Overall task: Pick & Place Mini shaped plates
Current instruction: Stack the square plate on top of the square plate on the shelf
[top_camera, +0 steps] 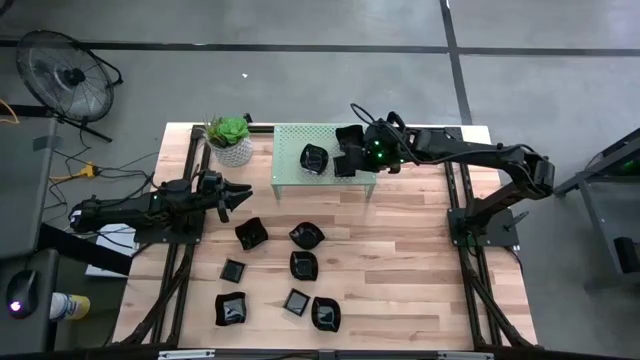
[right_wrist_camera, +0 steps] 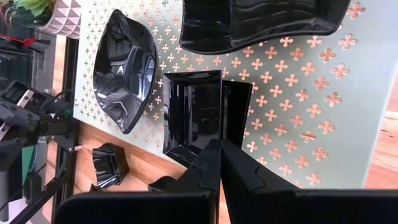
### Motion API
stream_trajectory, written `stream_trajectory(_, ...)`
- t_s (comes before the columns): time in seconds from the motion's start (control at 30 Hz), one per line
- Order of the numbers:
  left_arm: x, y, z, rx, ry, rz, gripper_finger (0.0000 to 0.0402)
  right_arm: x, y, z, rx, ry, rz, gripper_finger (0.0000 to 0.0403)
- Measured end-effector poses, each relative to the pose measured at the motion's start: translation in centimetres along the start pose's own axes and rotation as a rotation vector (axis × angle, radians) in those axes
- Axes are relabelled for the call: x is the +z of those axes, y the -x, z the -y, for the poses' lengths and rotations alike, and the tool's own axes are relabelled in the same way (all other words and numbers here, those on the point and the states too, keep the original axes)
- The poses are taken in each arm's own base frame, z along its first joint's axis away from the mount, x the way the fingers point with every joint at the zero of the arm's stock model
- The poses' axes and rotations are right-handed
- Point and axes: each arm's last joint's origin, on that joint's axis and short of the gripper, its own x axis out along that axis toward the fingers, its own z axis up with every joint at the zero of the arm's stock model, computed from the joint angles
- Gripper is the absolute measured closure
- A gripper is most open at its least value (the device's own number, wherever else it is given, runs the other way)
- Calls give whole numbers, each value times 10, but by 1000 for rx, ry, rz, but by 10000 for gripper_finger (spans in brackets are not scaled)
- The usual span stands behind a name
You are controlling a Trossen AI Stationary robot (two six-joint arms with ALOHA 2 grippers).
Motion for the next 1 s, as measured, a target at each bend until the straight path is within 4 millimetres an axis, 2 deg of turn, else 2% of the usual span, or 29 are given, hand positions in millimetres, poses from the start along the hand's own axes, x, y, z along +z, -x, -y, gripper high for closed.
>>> stream_trajectory(0.77, 0, 0, 0, 0, 0, 0, 268, 1, 0, 1, 5, 35, -8, 401)
stream_trajectory(1.0, 0, 0, 0, 0, 0, 0, 268, 2, 0, 1, 1, 44, -1, 356)
